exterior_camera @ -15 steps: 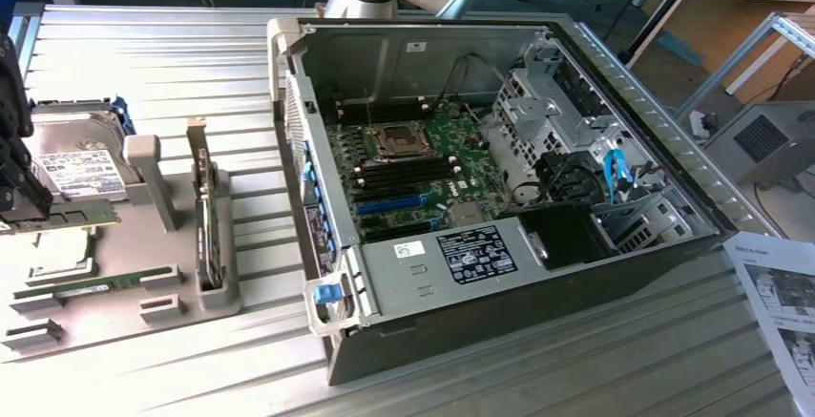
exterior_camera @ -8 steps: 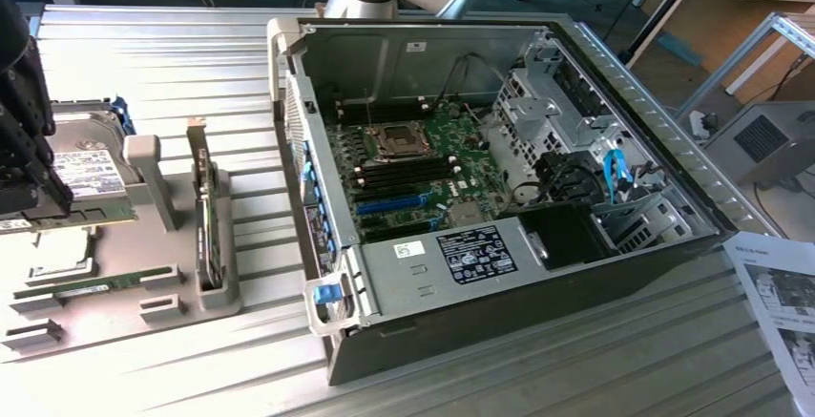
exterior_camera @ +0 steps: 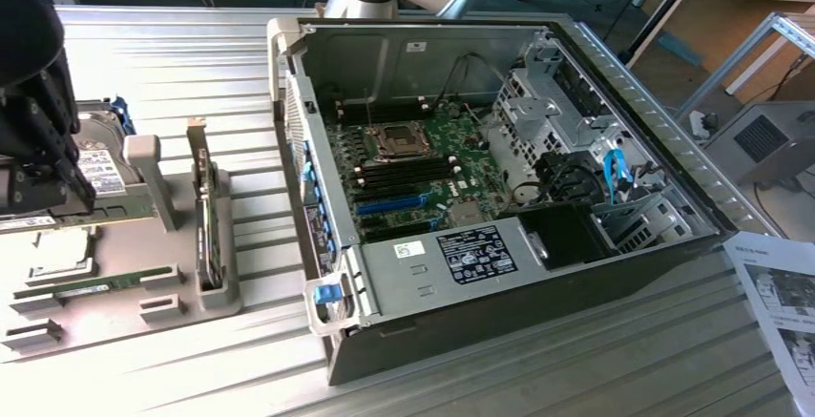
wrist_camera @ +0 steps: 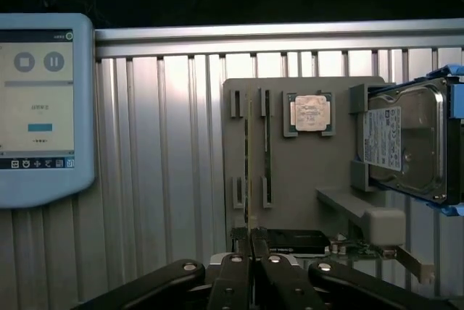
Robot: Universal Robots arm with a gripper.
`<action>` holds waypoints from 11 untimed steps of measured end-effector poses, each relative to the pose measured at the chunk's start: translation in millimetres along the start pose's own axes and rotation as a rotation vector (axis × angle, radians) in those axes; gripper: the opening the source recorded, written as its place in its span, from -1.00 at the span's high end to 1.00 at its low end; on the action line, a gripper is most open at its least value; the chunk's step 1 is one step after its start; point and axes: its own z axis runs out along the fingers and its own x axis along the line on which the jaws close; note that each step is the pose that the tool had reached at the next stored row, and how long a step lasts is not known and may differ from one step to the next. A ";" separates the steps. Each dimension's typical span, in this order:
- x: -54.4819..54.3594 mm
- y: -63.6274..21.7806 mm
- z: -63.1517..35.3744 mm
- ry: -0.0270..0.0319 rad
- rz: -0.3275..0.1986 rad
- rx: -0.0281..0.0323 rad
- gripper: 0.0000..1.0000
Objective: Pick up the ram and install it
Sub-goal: 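Pick up the ram and move it above insertion slot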
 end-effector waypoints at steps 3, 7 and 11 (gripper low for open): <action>-0.3 -9.6 -0.1 0.0001 0.000 -0.0001 0.76; -0.8 -23.2 -0.1 0.0000 0.000 0.0000 0.76; -1.2 -33.7 -0.2 0.0000 0.000 0.0000 0.76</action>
